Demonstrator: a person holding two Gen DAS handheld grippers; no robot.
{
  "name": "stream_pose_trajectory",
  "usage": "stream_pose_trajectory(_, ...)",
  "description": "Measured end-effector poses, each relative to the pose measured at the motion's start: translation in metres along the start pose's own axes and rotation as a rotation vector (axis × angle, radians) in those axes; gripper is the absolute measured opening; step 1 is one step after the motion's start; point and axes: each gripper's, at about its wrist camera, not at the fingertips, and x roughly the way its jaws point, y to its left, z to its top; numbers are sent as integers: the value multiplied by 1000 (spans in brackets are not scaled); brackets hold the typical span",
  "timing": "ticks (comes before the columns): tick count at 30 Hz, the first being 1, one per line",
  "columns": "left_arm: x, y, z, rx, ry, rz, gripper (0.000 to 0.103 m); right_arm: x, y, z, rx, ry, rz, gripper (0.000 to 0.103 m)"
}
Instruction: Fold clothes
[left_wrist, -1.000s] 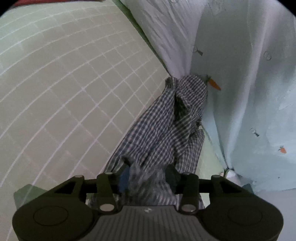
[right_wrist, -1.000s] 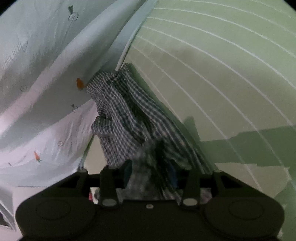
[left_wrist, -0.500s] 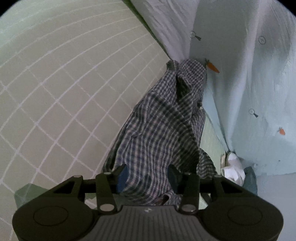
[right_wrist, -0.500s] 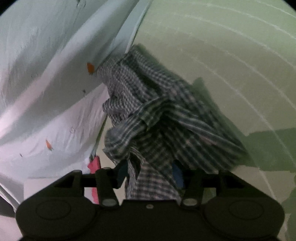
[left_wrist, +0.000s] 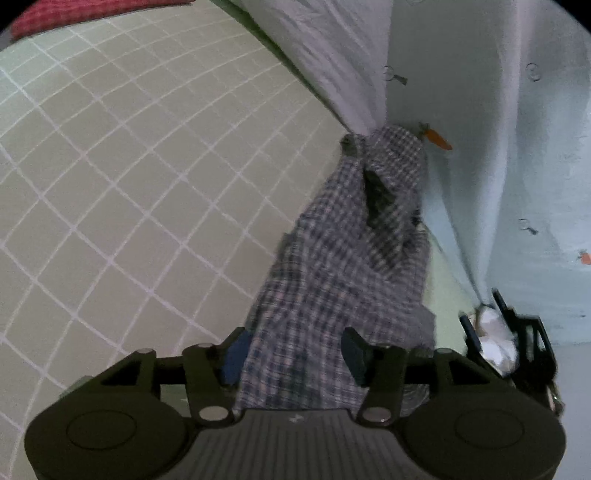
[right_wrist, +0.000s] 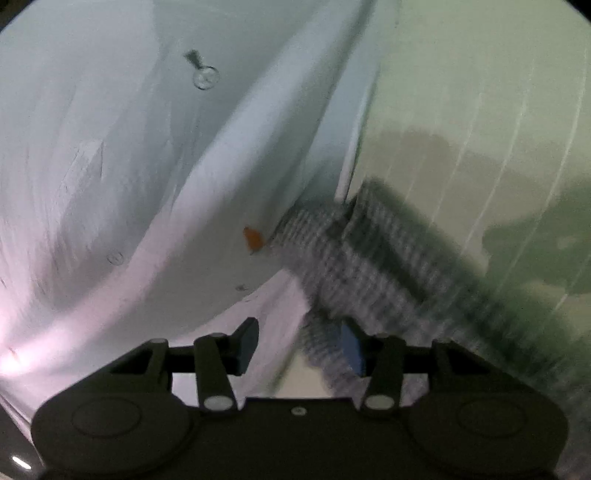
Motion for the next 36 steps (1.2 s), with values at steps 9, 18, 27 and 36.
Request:
stream_pose_trajectory(9, 20, 4, -4, 24, 38, 76, 57, -45, -18, -44, -385, 72, -324, 55)
stream_pose_trajectory(18, 32, -7, 0, 103, 22, 80, 57, -27, -9, -66, -670, 136, -399, 55)
stream_pose_trajectory(27, 38, -51, 16, 276, -61, 84, 1, -15, 24, -68, -878, 91, -411, 2)
stream_pose_trajectory(36, 12, -97, 32, 388, -226, 21, 6, -45, 47, -39, -855, -92, -301, 5)
